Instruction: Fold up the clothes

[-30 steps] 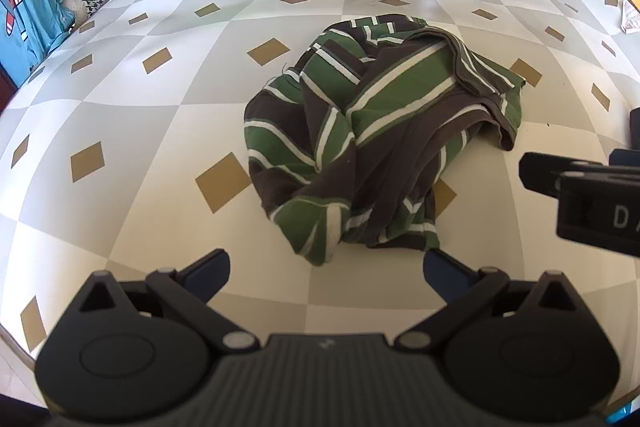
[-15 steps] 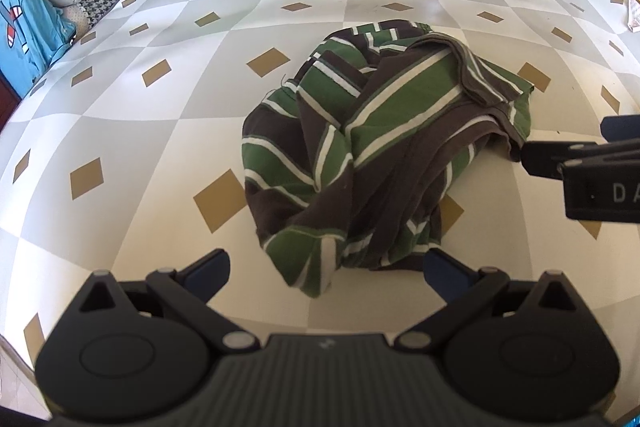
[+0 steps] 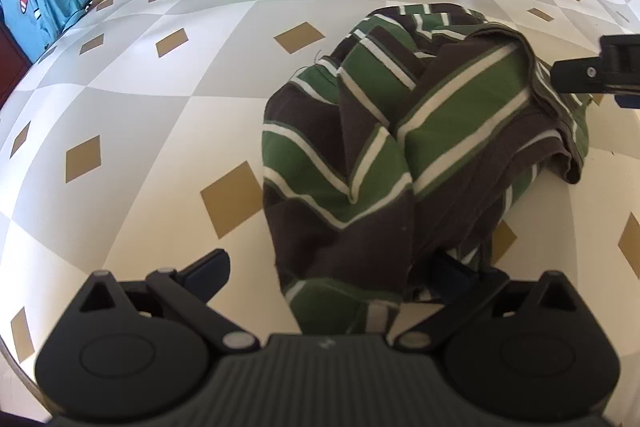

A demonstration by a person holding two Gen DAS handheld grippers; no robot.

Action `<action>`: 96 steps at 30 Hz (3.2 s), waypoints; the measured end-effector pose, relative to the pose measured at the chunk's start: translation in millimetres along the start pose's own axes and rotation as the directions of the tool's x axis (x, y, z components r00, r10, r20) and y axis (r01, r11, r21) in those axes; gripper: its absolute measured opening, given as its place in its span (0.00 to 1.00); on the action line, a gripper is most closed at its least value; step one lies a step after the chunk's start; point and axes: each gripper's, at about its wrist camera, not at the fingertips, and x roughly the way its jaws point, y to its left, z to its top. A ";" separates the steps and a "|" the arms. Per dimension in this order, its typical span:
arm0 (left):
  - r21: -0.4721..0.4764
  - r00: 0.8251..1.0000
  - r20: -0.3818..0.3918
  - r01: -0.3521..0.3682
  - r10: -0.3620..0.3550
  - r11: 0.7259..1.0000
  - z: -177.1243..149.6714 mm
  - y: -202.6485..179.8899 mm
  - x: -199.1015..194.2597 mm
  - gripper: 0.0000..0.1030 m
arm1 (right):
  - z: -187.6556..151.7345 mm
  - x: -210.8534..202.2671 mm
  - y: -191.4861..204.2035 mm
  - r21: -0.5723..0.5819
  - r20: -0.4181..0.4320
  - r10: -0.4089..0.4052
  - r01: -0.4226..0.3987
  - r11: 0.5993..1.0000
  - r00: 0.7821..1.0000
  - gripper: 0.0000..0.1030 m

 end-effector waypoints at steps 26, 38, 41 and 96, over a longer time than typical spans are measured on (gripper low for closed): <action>-0.076 0.999 -0.025 -0.025 0.023 0.997 -3.4 20.6 10.7 1.00 | -23.0 53.5 13.5 -0.043 -0.127 -0.020 0.014 0.999 0.992 0.57; -0.093 0.997 -0.021 -0.074 0.073 0.993 -11.2 43.0 10.3 1.00 | -45.2 36.6 31.1 -0.071 -0.194 -0.020 0.006 0.997 0.981 0.58; -0.102 0.996 -0.022 -0.090 0.089 0.991 -12.3 49.0 10.0 1.00 | -51.5 31.6 37.0 -0.083 -0.214 -0.003 -0.015 0.996 0.977 0.58; -0.171 0.996 0.061 -0.055 0.067 0.984 -7.5 55.2 4.1 1.00 | -15.9 3.9 -23.2 0.142 -0.081 -0.083 0.094 0.985 0.993 0.07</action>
